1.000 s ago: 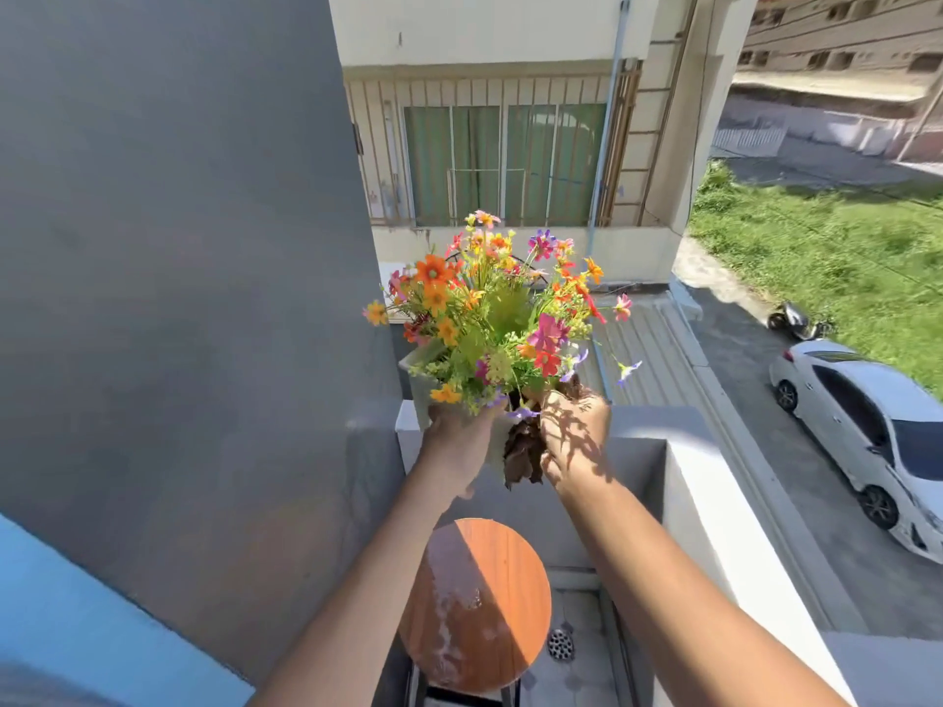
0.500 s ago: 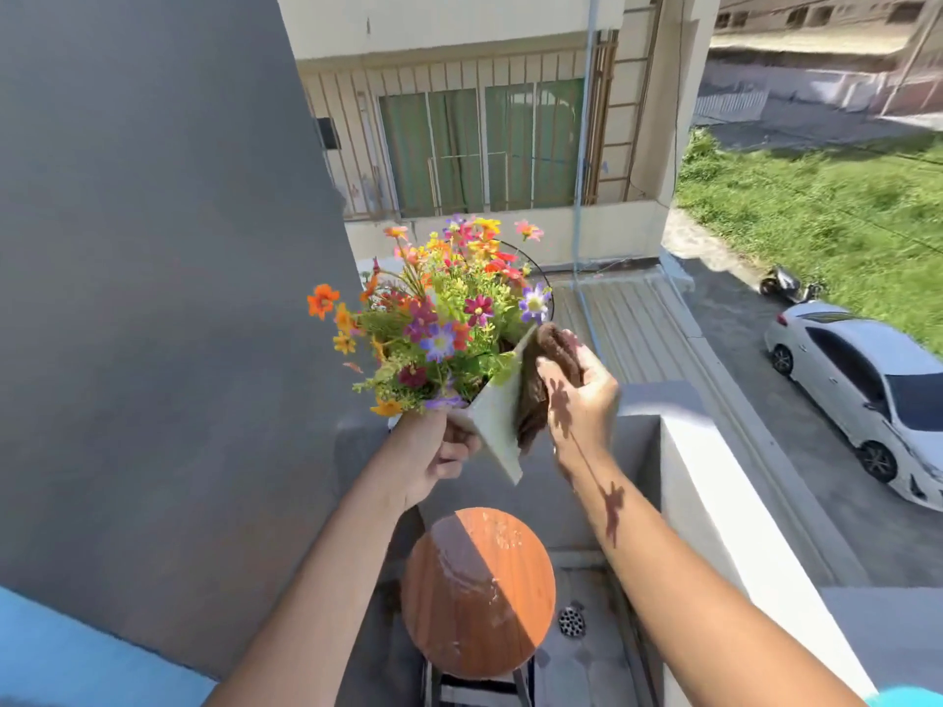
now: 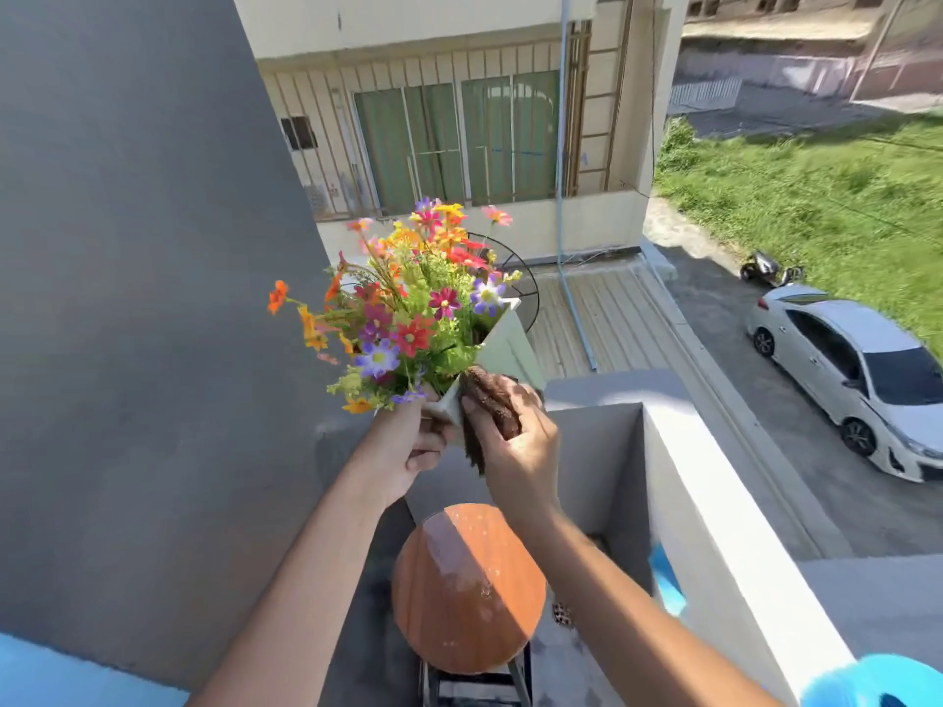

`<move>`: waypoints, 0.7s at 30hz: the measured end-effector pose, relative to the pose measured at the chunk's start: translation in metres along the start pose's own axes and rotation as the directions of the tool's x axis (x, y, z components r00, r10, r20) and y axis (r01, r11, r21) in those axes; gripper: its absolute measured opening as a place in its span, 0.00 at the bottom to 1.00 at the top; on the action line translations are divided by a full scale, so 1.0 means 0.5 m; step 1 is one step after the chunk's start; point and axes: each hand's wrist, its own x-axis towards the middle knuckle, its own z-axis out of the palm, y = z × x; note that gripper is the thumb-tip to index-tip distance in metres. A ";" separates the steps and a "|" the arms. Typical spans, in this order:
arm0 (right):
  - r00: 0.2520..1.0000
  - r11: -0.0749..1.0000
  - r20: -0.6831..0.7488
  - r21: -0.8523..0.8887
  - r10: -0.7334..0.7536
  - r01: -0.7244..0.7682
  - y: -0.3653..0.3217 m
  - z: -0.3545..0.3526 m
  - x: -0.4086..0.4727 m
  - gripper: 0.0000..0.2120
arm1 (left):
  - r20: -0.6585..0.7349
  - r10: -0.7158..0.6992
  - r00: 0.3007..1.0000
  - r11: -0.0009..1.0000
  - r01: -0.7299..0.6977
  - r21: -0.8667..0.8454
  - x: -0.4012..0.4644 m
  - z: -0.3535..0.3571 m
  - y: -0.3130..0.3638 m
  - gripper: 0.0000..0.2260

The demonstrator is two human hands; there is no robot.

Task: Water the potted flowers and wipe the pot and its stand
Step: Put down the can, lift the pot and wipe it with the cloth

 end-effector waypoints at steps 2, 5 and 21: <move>0.999 0.999 -0.045 0.030 0.027 -0.026 0.035 -0.012 0.048 0.12 | 0.024 0.008 1.000 0.998 -0.010 0.056 -0.005 -0.006 -0.003 0.11; 0.986 0.996 -0.144 -0.029 0.082 -0.087 0.076 -0.031 0.132 0.12 | 0.062 0.016 0.998 0.997 -0.020 0.070 -0.018 -0.002 -0.005 0.11; 0.997 0.989 0.053 0.137 0.048 -0.055 0.011 0.001 0.016 0.19 | -0.005 0.085 0.996 0.996 -0.084 0.035 -0.010 -0.012 0.001 0.08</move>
